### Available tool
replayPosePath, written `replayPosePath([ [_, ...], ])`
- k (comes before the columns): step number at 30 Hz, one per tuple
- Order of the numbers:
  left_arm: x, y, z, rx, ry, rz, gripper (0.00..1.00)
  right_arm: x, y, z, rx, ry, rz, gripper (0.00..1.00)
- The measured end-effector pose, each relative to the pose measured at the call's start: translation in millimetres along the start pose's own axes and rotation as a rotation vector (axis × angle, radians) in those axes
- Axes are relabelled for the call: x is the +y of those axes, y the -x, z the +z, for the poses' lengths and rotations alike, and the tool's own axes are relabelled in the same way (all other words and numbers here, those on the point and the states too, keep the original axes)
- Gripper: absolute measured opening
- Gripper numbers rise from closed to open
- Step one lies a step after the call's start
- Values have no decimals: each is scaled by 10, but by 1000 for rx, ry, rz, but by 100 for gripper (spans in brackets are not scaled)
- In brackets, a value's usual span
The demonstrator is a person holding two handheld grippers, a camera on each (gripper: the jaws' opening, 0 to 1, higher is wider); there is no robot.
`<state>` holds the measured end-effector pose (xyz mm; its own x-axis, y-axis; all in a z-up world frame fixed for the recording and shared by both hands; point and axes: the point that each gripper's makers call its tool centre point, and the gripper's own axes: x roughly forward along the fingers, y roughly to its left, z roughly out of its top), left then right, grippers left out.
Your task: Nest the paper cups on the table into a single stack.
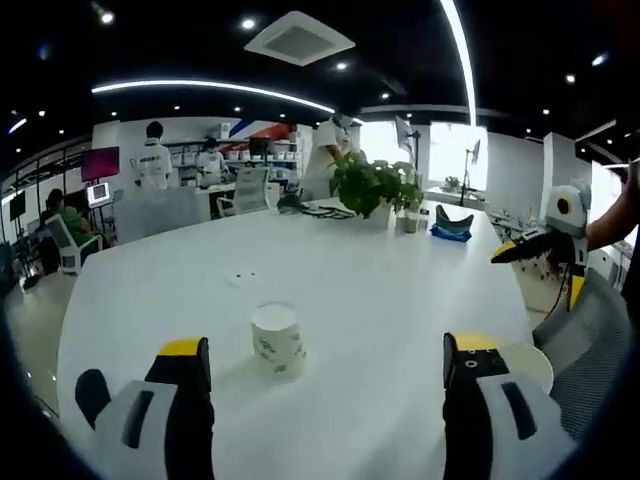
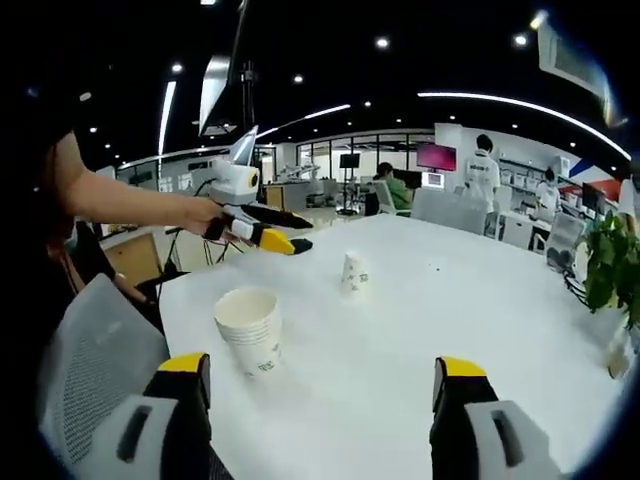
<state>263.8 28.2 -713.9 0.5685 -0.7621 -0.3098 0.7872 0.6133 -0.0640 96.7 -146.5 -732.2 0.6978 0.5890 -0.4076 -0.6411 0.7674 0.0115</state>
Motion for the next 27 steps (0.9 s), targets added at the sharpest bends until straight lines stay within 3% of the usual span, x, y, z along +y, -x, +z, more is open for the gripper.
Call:
replayPosePath([
  [9, 313, -171, -13, -7, 15, 46, 91, 23, 8, -81, -14, -29, -30, 100],
  [27, 630, -527, -138, 38, -1, 84, 71, 11, -21, -168, -10, -44, -34, 100],
])
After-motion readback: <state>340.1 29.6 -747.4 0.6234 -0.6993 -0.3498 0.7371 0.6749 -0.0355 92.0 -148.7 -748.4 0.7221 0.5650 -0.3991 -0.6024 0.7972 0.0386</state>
